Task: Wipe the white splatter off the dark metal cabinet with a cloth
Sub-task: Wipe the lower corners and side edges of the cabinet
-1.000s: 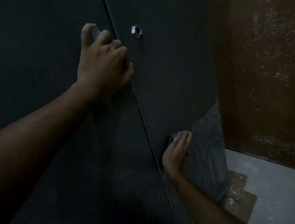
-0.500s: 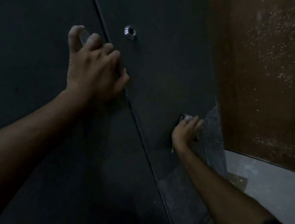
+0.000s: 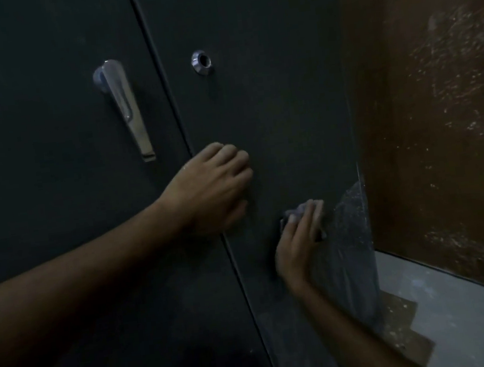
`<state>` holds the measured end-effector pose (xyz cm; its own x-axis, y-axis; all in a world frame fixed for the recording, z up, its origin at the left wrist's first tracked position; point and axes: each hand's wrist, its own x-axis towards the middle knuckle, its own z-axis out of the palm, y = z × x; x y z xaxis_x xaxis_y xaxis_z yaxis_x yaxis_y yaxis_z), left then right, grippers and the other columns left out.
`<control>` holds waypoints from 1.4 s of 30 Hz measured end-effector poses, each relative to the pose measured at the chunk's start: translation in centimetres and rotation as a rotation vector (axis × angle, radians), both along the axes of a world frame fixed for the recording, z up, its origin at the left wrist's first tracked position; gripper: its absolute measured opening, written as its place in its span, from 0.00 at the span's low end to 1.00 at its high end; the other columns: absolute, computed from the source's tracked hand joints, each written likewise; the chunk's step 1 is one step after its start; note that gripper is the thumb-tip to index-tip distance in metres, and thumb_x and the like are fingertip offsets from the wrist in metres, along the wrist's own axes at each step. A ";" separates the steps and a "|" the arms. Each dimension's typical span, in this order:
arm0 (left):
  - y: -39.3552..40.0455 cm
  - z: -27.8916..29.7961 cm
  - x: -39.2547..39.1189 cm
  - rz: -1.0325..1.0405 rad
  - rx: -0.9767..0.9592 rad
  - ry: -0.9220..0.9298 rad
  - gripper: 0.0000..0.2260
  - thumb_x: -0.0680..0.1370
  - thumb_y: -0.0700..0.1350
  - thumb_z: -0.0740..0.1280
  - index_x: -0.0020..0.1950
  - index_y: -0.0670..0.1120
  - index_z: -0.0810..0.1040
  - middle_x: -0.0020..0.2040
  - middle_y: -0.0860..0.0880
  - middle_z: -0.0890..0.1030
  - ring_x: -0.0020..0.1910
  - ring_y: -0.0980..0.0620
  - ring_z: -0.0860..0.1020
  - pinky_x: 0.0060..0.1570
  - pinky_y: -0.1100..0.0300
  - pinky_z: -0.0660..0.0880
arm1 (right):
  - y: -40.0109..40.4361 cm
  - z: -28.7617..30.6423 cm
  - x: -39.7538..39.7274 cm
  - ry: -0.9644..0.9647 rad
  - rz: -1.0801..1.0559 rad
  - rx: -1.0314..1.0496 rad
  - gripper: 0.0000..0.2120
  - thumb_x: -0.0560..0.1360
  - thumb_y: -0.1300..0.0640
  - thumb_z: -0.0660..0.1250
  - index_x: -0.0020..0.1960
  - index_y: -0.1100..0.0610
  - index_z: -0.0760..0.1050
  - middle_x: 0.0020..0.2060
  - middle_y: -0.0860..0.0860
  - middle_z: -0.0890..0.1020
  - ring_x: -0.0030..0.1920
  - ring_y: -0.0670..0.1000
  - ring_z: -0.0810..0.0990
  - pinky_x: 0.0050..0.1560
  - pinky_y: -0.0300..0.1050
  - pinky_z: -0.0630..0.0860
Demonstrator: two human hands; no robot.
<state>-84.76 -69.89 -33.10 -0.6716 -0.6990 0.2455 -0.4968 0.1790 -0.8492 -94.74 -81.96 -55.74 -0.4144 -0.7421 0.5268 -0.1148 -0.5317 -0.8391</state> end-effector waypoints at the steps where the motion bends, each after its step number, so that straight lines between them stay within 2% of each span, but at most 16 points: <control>1: -0.7 -0.6 0.5 0.011 0.029 -0.012 0.21 0.78 0.59 0.61 0.59 0.44 0.79 0.63 0.40 0.78 0.64 0.38 0.74 0.71 0.43 0.68 | 1.1 -2.2 0.6 0.106 0.034 -0.118 0.30 0.87 0.46 0.49 0.83 0.61 0.52 0.84 0.57 0.49 0.83 0.54 0.51 0.81 0.47 0.52; 3: -1.7 -1.4 1.2 0.006 0.032 -0.043 0.26 0.79 0.61 0.59 0.65 0.43 0.80 0.69 0.40 0.76 0.71 0.38 0.72 0.78 0.43 0.60 | 0.8 -5.6 -0.5 0.224 0.079 -0.202 0.29 0.87 0.48 0.50 0.83 0.60 0.52 0.84 0.55 0.49 0.83 0.52 0.52 0.81 0.43 0.53; 4: -1.9 -1.6 1.5 0.009 0.023 -0.049 0.28 0.80 0.61 0.58 0.68 0.43 0.80 0.71 0.40 0.76 0.74 0.38 0.71 0.79 0.43 0.57 | -1.0 -5.6 -1.8 0.172 0.077 -0.149 0.28 0.87 0.49 0.49 0.84 0.58 0.51 0.84 0.54 0.49 0.83 0.50 0.51 0.81 0.42 0.53; 7: -2.2 -1.8 1.7 0.035 0.008 -0.050 0.30 0.82 0.62 0.56 0.74 0.42 0.77 0.75 0.40 0.73 0.78 0.39 0.67 0.81 0.42 0.55 | -8.2 -1.6 -6.2 -0.147 0.007 0.279 0.28 0.88 0.49 0.47 0.84 0.58 0.49 0.84 0.54 0.47 0.83 0.52 0.50 0.79 0.42 0.51; 9: -2.1 -1.9 1.8 0.038 0.011 -0.048 0.31 0.82 0.62 0.56 0.74 0.42 0.76 0.76 0.40 0.72 0.78 0.39 0.67 0.81 0.41 0.55 | -10.6 0.9 -7.2 -0.207 -0.026 0.380 0.28 0.88 0.48 0.47 0.84 0.60 0.49 0.84 0.56 0.46 0.83 0.54 0.48 0.80 0.44 0.49; 15: -3.8 -3.9 -1.8 0.053 -0.062 0.103 0.26 0.80 0.60 0.59 0.63 0.41 0.80 0.68 0.38 0.76 0.69 0.36 0.73 0.75 0.40 0.63 | -5.1 -5.5 -4.1 0.100 0.037 -0.088 0.28 0.87 0.51 0.51 0.84 0.59 0.51 0.84 0.52 0.48 0.83 0.47 0.49 0.80 0.38 0.51; 21: -5.8 -5.7 -1.9 0.062 -0.081 0.083 0.29 0.82 0.60 0.56 0.74 0.41 0.76 0.76 0.38 0.72 0.77 0.37 0.68 0.80 0.39 0.57 | -17.2 -0.7 -11.9 -0.156 -0.035 0.398 0.28 0.88 0.49 0.47 0.84 0.61 0.50 0.84 0.58 0.47 0.83 0.55 0.48 0.80 0.46 0.47; 23: -5.8 -6.1 -1.9 0.036 -0.122 0.075 0.29 0.83 0.59 0.56 0.76 0.40 0.74 0.76 0.38 0.72 0.77 0.36 0.67 0.81 0.39 0.56 | -15.7 -0.5 -10.4 -0.102 -0.063 0.237 0.27 0.88 0.51 0.48 0.84 0.61 0.51 0.84 0.56 0.48 0.83 0.53 0.48 0.80 0.43 0.47; 25: -6.1 -6.3 -1.8 0.005 -0.148 0.085 0.29 0.83 0.58 0.57 0.76 0.39 0.74 0.76 0.37 0.72 0.77 0.36 0.68 0.81 0.40 0.55 | -12.2 -3.8 -8.2 0.051 -0.007 -0.022 0.27 0.88 0.52 0.50 0.84 0.60 0.51 0.84 0.52 0.47 0.83 0.49 0.48 0.80 0.39 0.49; 27: -6.2 -6.4 -1.6 -0.018 -0.155 0.090 0.28 0.83 0.56 0.56 0.76 0.39 0.73 0.77 0.38 0.71 0.77 0.36 0.68 0.81 0.40 0.54 | -10.4 -7.5 -8.5 0.211 0.030 -0.108 0.28 0.87 0.52 0.50 0.84 0.58 0.49 0.84 0.50 0.45 0.83 0.46 0.46 0.79 0.35 0.49; 29: -6.2 -6.4 -1.6 -0.025 -0.171 0.105 0.27 0.84 0.55 0.57 0.76 0.39 0.74 0.77 0.38 0.71 0.77 0.36 0.68 0.81 0.40 0.55 | -13.6 -6.9 -11.4 0.106 0.012 0.054 0.27 0.88 0.51 0.49 0.84 0.56 0.48 0.84 0.50 0.45 0.81 0.43 0.47 0.77 0.32 0.49; 32: -6.2 -6.3 -1.7 -0.036 -0.153 0.136 0.25 0.83 0.55 0.58 0.73 0.41 0.77 0.75 0.39 0.74 0.76 0.37 0.69 0.80 0.40 0.57 | -20.3 -0.5 -15.2 -0.085 -0.058 0.362 0.24 0.88 0.52 0.47 0.81 0.61 0.59 0.82 0.59 0.57 0.82 0.56 0.55 0.81 0.48 0.53; 35: -6.2 -6.2 -1.9 -0.074 -0.131 0.181 0.23 0.82 0.54 0.59 0.69 0.42 0.80 0.73 0.40 0.77 0.74 0.38 0.72 0.79 0.40 0.59 | -19.2 3.9 -12.9 -0.079 -0.052 0.151 0.26 0.88 0.50 0.48 0.83 0.59 0.55 0.83 0.55 0.53 0.83 0.54 0.50 0.81 0.48 0.49; 38: -6.2 -6.2 -1.7 -0.096 -0.127 0.183 0.22 0.81 0.54 0.60 0.68 0.42 0.81 0.71 0.41 0.78 0.73 0.38 0.73 0.79 0.39 0.60 | -13.7 -1.7 -9.3 0.073 -0.011 -0.165 0.26 0.88 0.52 0.50 0.84 0.57 0.51 0.84 0.52 0.49 0.83 0.50 0.49 0.82 0.43 0.50; 40: -6.2 -6.3 -1.7 -0.110 -0.127 0.193 0.22 0.81 0.54 0.61 0.66 0.42 0.82 0.71 0.41 0.79 0.72 0.38 0.74 0.78 0.38 0.60 | -14.8 -5.6 -10.8 0.143 0.007 -0.128 0.27 0.88 0.50 0.50 0.84 0.55 0.50 0.84 0.50 0.48 0.83 0.51 0.52 0.80 0.42 0.53; 42: -6.3 -6.4 -1.6 -0.102 -0.123 0.188 0.22 0.81 0.54 0.61 0.66 0.42 0.82 0.70 0.41 0.79 0.72 0.37 0.75 0.78 0.39 0.59 | -18.8 -4.1 -13.8 -0.053 0.006 0.168 0.26 0.88 0.48 0.48 0.84 0.56 0.53 0.83 0.54 0.53 0.82 0.54 0.55 0.79 0.44 0.54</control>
<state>-86.34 -76.22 -39.46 -0.6715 -0.5874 0.4517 -0.6328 0.1373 -0.7620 -108.54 -100.73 -59.85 -0.4337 -0.8203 0.3727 -0.0658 -0.3837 -0.9211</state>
